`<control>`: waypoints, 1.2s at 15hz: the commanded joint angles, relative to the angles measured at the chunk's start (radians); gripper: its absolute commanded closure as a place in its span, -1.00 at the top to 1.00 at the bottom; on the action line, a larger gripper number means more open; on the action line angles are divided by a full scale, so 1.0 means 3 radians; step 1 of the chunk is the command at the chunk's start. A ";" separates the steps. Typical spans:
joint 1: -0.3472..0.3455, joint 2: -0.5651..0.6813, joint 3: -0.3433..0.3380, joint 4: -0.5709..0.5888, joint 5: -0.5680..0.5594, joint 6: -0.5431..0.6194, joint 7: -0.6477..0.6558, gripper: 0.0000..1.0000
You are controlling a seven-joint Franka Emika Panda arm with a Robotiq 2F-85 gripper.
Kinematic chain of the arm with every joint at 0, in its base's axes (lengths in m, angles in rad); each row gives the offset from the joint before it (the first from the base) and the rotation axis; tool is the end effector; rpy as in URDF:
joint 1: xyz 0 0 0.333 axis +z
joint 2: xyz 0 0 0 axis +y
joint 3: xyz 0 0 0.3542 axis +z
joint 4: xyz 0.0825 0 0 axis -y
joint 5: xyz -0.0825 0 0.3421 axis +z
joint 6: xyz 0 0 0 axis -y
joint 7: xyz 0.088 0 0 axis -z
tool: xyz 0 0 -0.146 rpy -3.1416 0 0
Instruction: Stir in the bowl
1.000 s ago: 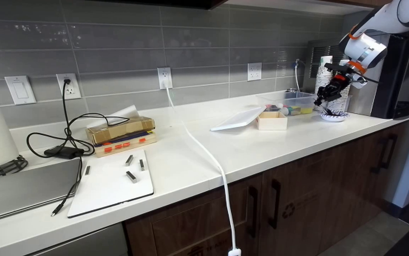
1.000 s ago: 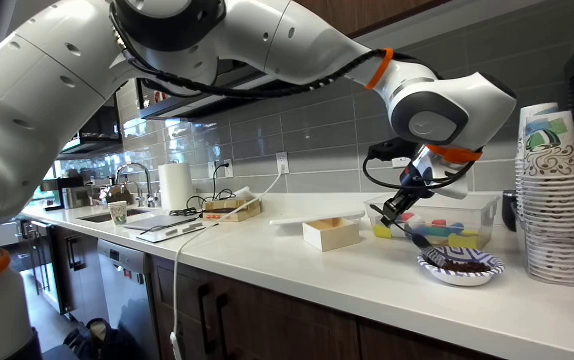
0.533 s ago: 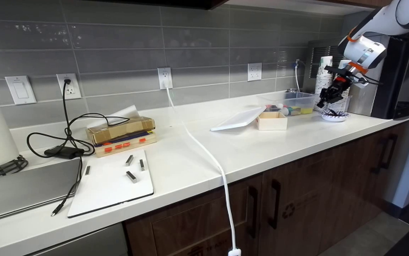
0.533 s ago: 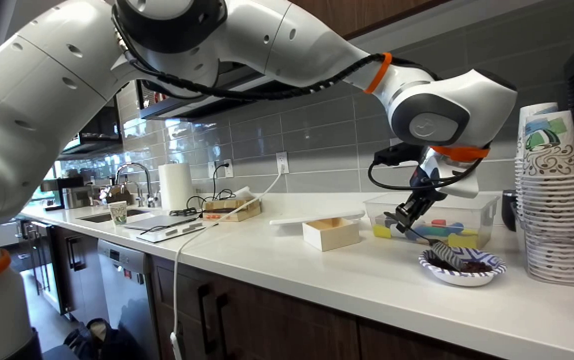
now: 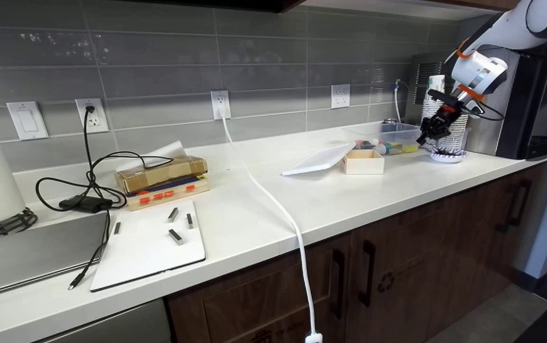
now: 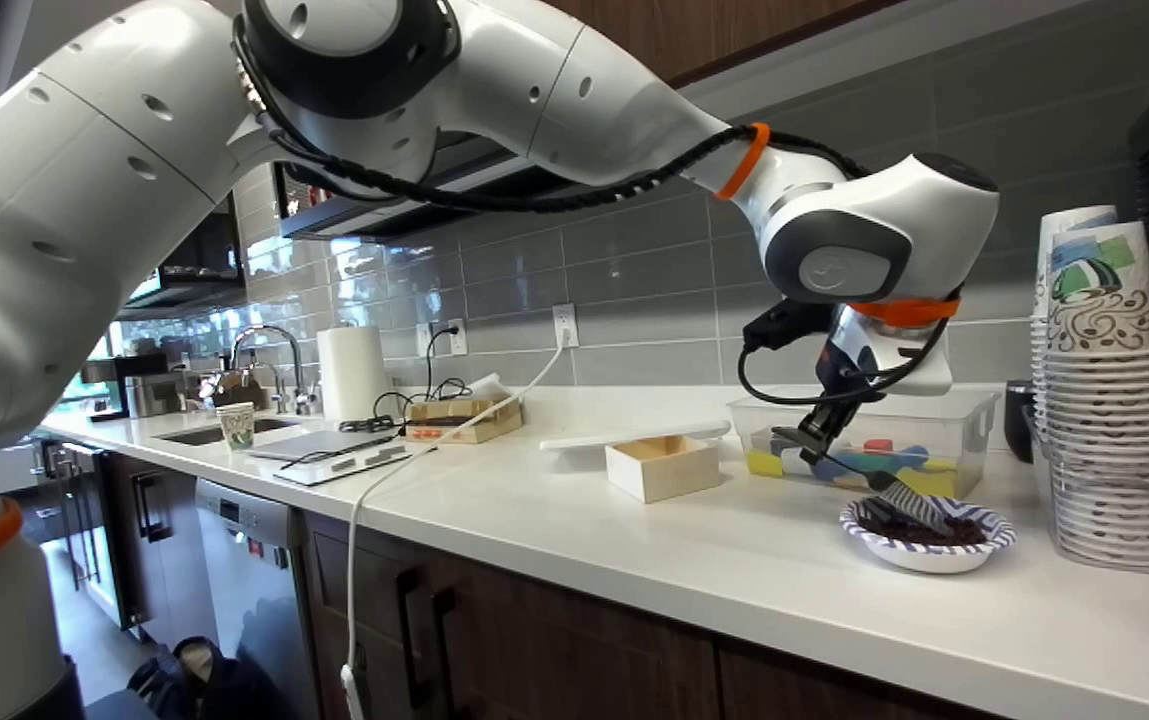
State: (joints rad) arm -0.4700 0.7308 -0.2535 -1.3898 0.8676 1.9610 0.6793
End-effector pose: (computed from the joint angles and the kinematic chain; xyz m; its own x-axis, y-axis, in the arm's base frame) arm 0.6102 -0.3807 0.3045 -0.0718 -0.8634 -0.4994 -0.9253 0.2446 -0.2898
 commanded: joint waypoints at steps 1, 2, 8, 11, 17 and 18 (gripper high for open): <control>-0.0018 -0.0036 0.0066 -0.0043 -0.0016 -0.0184 -0.0063 -0.94; -0.0020 -0.0042 0.0074 -0.0047 -0.0031 -0.0276 -0.0052 -0.94; -0.0003 -0.0045 -0.0011 0.0005 -0.0133 -0.0875 0.0201 -0.94; 0.0035 -0.0047 -0.0099 0.0010 -0.0176 -0.0770 0.0379 -0.94; 0.0069 -0.0018 -0.0159 0.0009 -0.0204 -0.0237 0.0533 -0.94; 0.0075 -0.0024 -0.0149 -0.0005 -0.0205 -0.0132 0.0508 -0.94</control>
State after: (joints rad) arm -0.4688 0.7285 -0.2903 -1.3880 0.8284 1.8451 0.8104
